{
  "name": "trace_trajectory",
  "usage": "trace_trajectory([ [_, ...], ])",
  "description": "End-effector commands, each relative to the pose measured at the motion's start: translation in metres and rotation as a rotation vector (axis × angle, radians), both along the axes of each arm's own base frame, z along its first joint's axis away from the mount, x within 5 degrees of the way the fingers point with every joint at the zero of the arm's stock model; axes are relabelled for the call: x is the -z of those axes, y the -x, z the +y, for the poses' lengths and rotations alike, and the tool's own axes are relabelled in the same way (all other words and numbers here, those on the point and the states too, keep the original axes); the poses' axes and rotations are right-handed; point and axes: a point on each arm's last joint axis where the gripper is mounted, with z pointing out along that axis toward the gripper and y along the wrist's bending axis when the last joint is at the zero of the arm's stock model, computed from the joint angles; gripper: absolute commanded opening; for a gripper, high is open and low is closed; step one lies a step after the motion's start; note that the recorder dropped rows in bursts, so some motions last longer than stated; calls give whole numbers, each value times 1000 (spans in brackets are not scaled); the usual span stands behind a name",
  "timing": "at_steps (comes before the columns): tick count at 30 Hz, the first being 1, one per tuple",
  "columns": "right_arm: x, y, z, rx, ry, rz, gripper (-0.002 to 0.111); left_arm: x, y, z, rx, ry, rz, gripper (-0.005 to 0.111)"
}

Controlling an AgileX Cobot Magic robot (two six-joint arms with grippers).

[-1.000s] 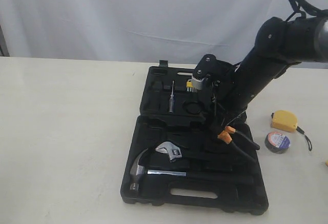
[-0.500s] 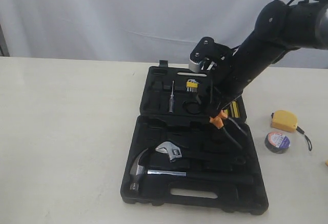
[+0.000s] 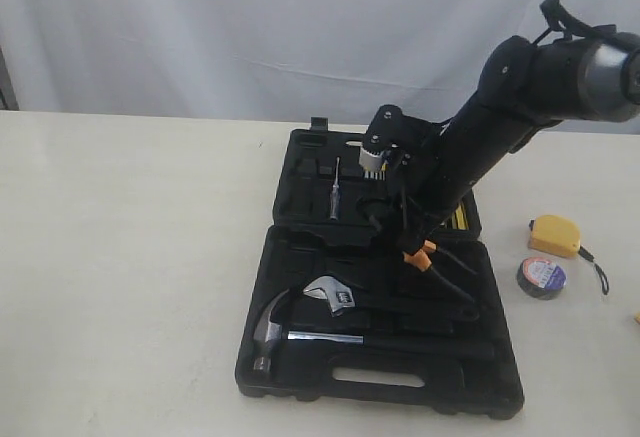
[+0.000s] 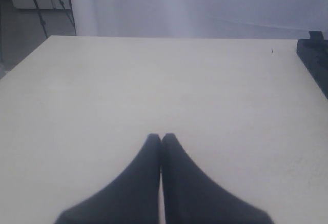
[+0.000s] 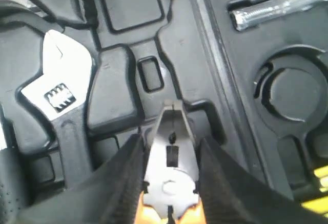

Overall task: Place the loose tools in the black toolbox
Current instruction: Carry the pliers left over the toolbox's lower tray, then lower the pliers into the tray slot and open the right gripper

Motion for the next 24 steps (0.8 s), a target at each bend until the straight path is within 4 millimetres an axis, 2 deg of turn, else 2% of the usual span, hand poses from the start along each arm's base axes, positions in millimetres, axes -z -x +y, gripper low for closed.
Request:
trace_trajectory([
  [1,-2,-2,2,-23,-26,-32,-1,-1,0,0,4,2,-9,0],
  [13,0,-5,0,-91,19,-75,-1,-1,0,0,4,2,-9,0],
  [24,28,-9,-1,-128,27,-39,-1,-1,0,0,4,2,-9,0],
])
